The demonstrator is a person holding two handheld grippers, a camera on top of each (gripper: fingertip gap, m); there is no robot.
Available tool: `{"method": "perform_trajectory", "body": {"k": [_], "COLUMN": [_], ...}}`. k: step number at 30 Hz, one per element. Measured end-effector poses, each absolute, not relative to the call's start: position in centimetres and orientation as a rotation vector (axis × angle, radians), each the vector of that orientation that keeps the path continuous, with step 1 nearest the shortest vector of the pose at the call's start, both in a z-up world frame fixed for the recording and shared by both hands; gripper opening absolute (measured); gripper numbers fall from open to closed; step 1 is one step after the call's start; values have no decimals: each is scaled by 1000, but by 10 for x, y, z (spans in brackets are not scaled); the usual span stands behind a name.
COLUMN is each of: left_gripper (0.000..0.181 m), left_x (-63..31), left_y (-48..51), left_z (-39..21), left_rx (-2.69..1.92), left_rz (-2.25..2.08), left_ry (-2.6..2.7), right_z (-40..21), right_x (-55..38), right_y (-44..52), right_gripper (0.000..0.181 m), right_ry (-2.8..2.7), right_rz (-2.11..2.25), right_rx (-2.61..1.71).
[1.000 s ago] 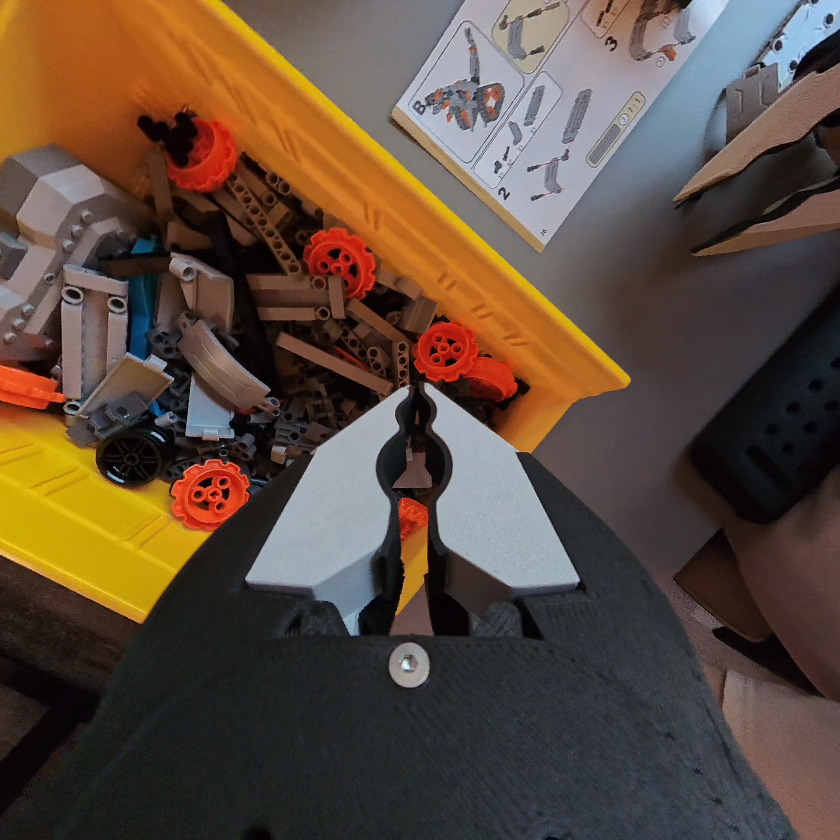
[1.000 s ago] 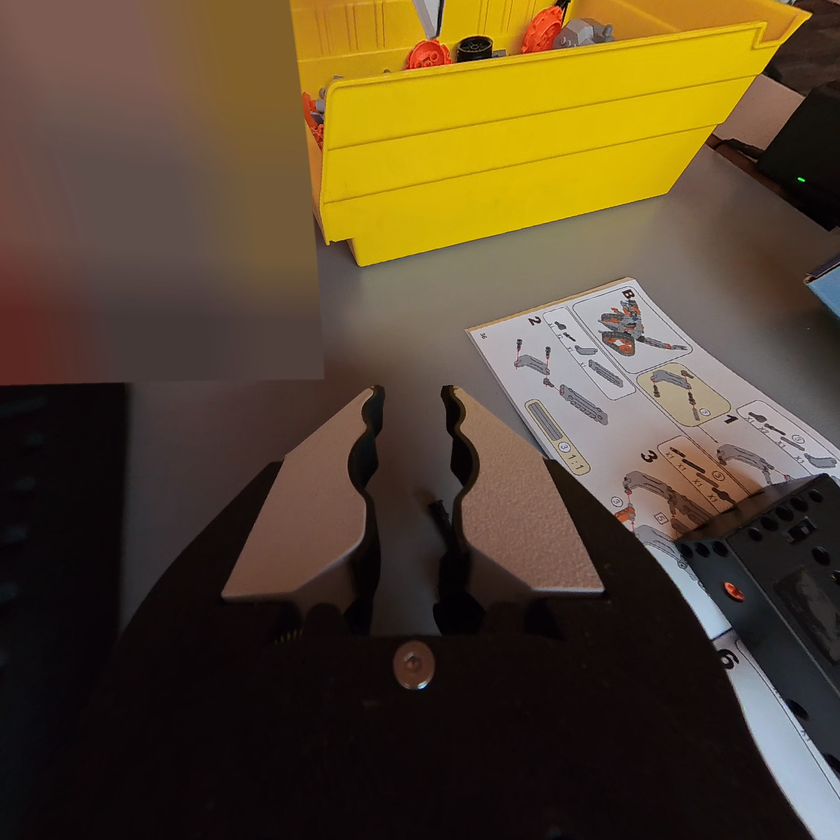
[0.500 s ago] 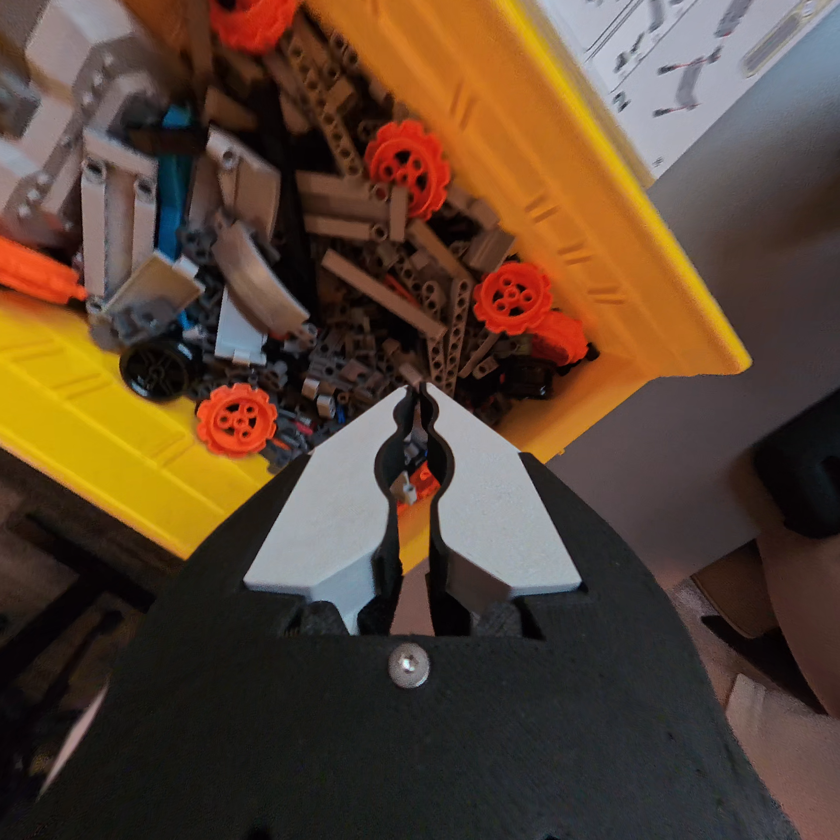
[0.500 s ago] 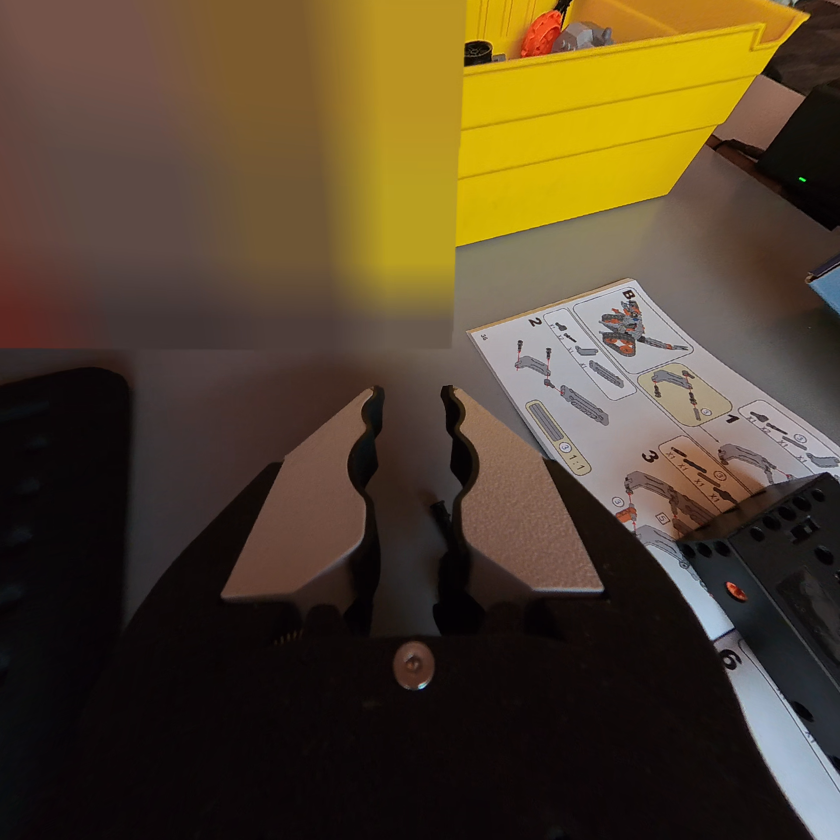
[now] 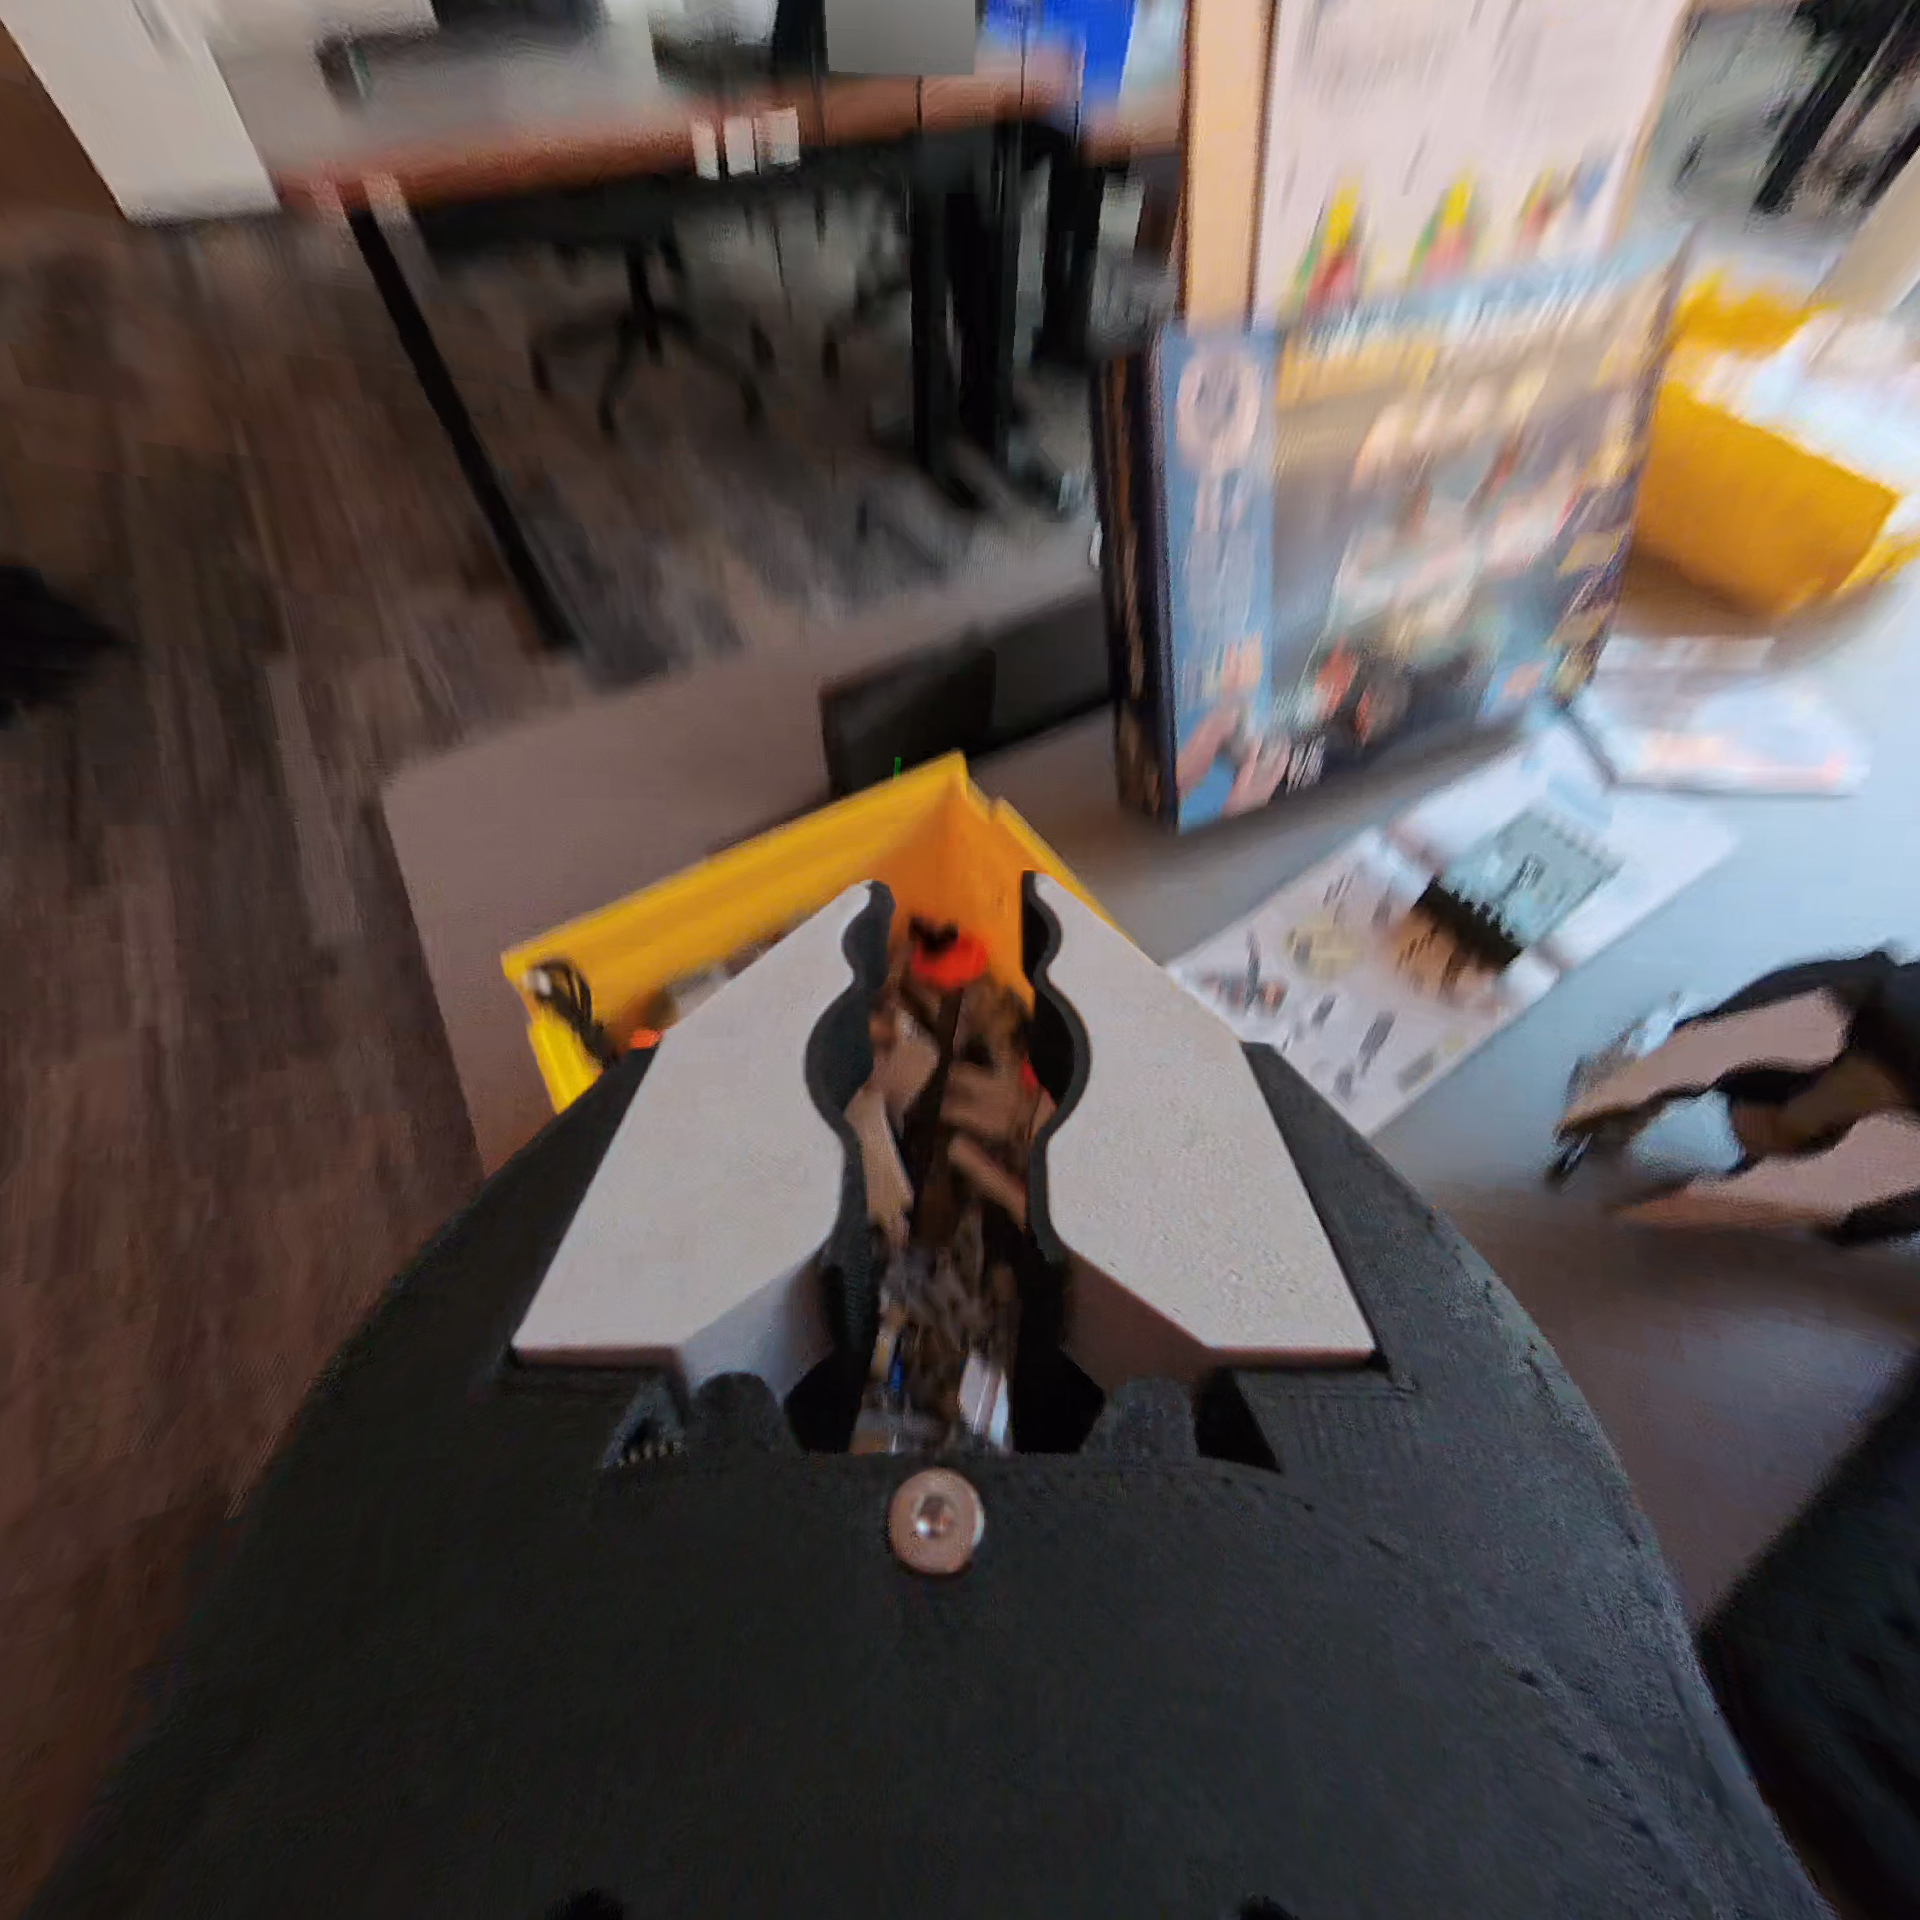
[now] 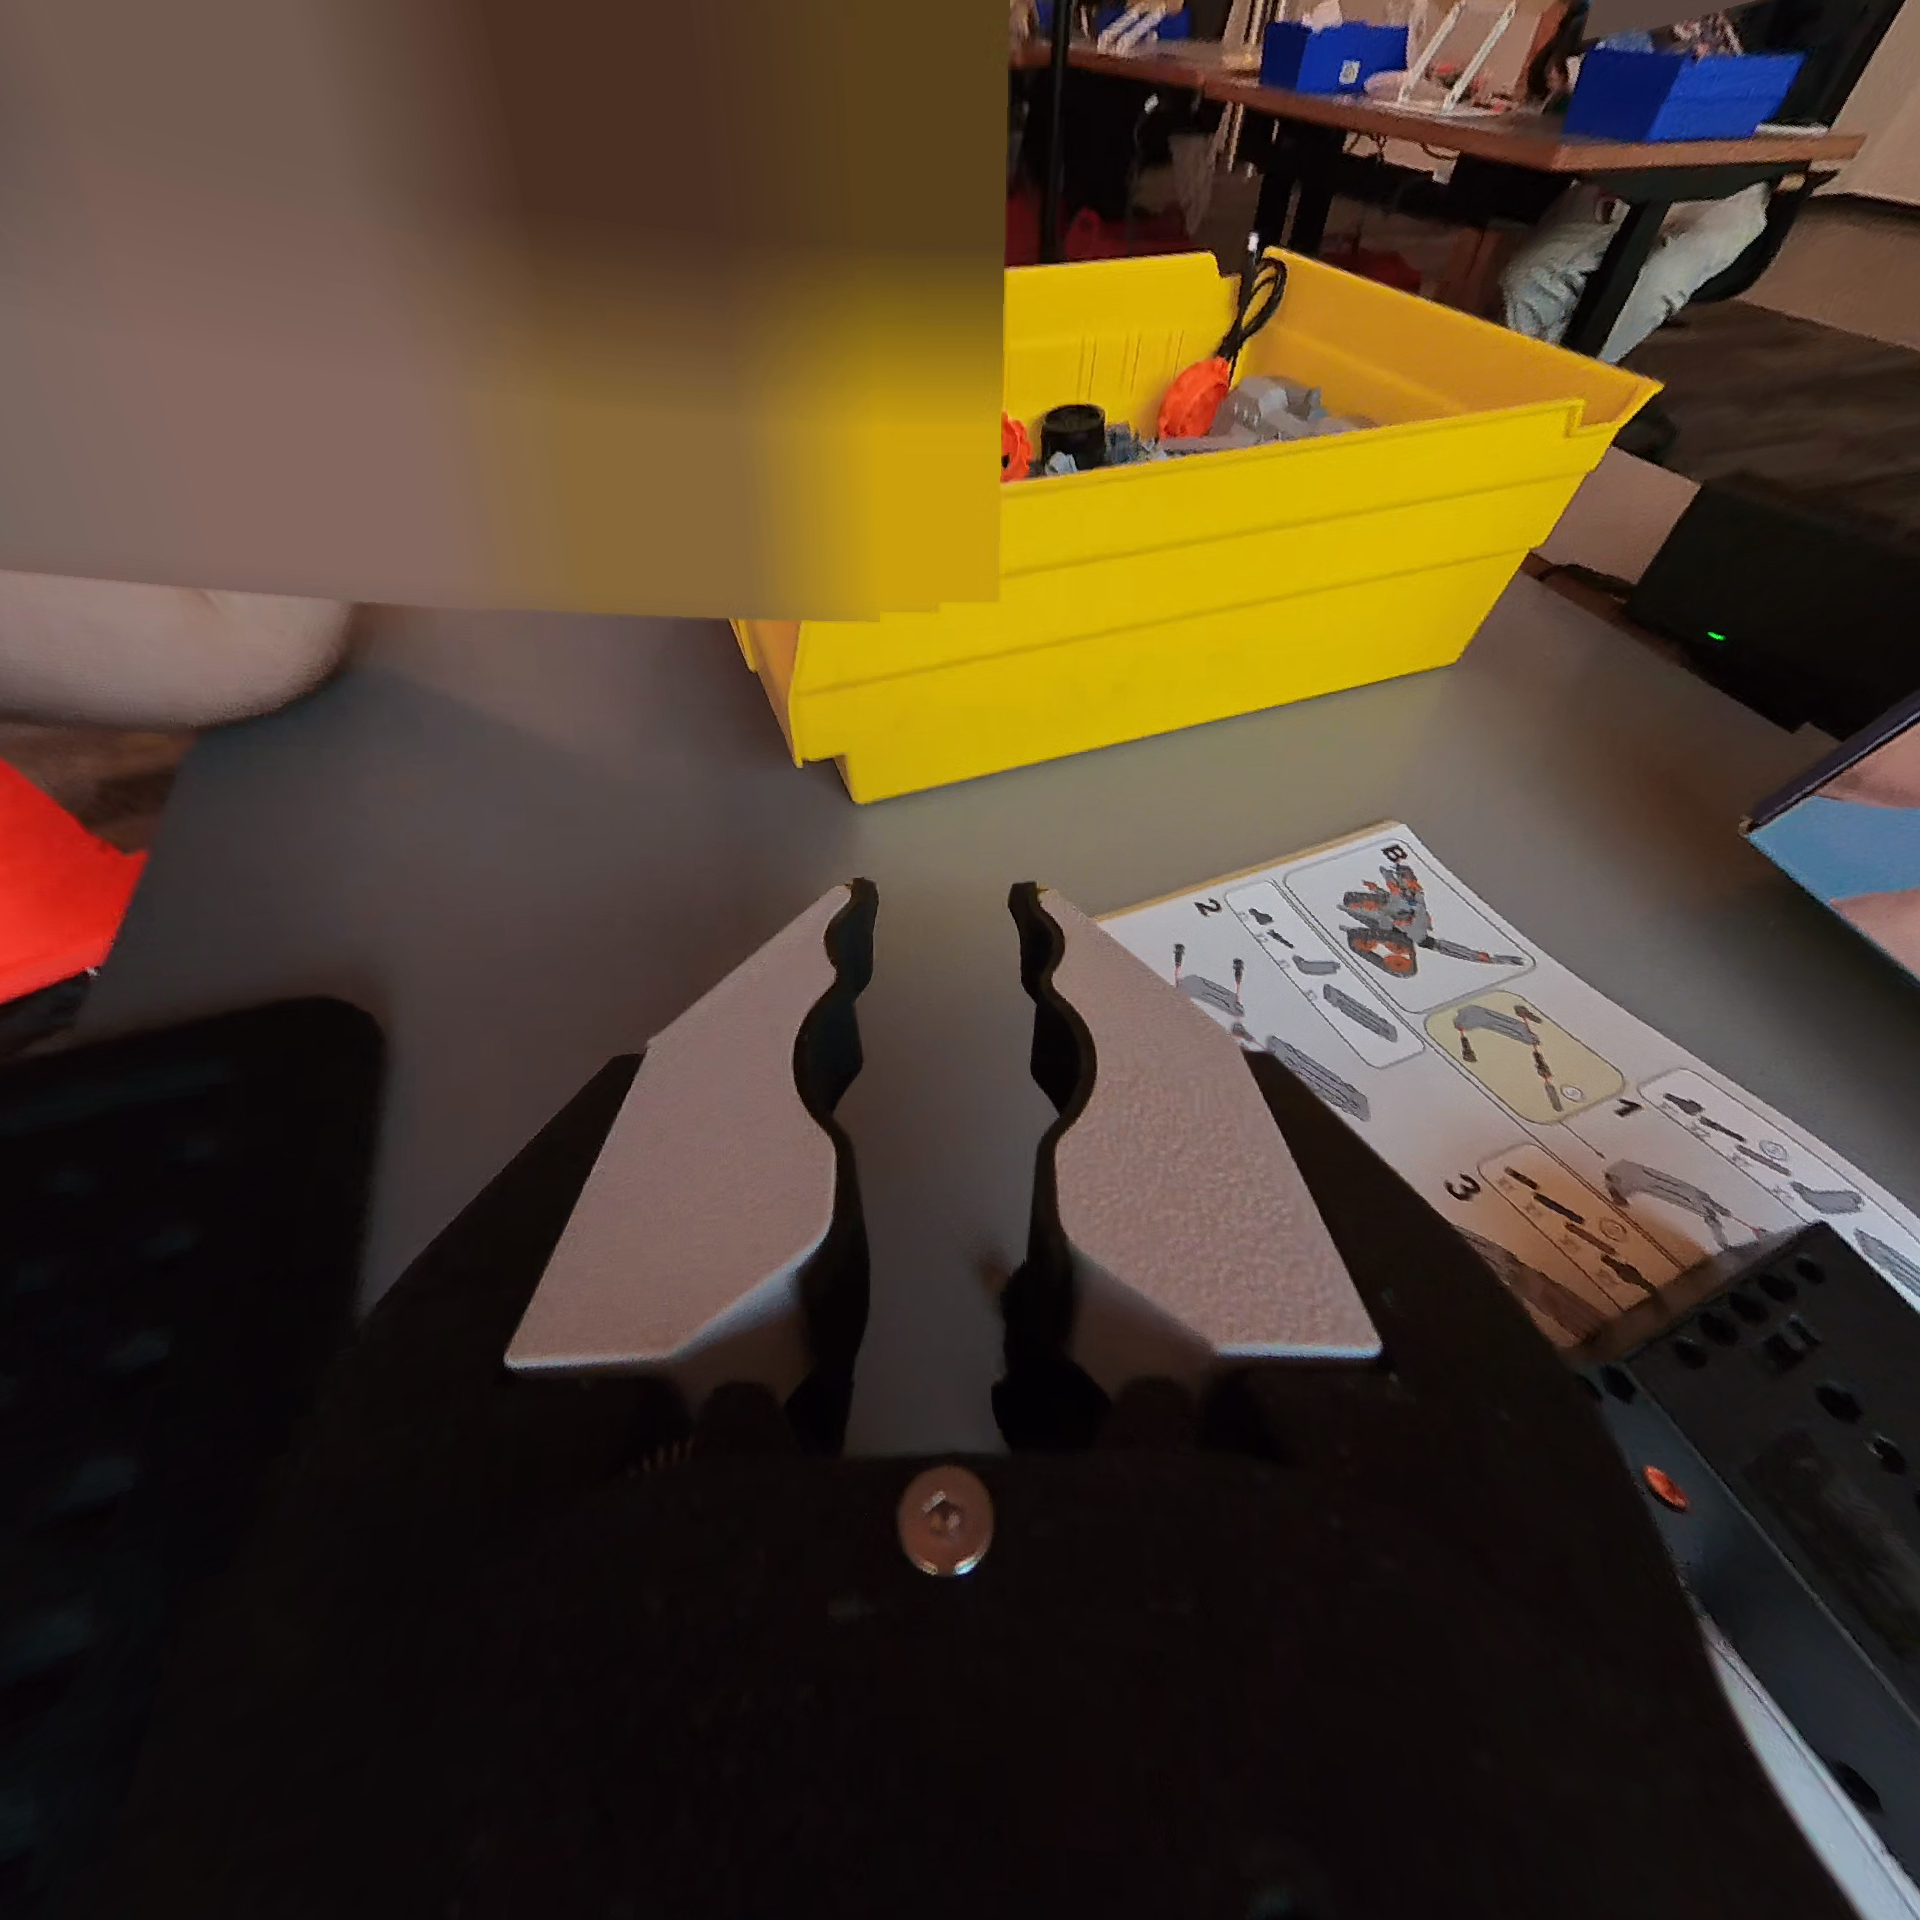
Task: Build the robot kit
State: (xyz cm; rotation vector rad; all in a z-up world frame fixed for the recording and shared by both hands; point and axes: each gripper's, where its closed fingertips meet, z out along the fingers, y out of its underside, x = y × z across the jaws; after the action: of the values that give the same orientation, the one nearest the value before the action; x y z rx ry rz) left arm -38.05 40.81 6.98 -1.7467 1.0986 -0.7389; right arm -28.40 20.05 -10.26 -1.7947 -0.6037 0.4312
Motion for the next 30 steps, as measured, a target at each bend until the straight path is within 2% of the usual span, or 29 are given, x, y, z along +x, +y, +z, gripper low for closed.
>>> {"method": "perform_trajectory", "body": {"k": [4,5,10,13,14,18,21,30], "left_gripper": [48,49,29,0,0,0,0,0], "left_x": [-394,-396,-399,-403,-407,-433,-453,-463], "left_y": [393,389,376,384,390,402,410,436], "left_z": [133,144,150,114,96,17,-28,-39], "left_rx": [-1433,-1374,-1366,-1567,-1657,-1998,-2226,-2322], "left_rz": [-1018,-1088,-1202,-1009,-908,-569,-433,-392], "left_ry": [900,870,880,992,1035,1254,1328,1182], "right_z": [-97,-89,-26,15,21,-4,-34,-101], "right_x": [-300,-305,-344,-382,-396,-431,-448,-489], "right_y": [199,201,239,273,285,337,355,363], "right_gripper": [31,31,37,37,37,36,30,44], "right_ry": [-648,-654,-845,-1063,-1171,-1579,-1690,-2002], "right_rz": [501,524,663,695,667,398,461,420], "right_rx": [-1791,-1774,-1729,-1652,-1611,-1447,-1469,-1466]}}
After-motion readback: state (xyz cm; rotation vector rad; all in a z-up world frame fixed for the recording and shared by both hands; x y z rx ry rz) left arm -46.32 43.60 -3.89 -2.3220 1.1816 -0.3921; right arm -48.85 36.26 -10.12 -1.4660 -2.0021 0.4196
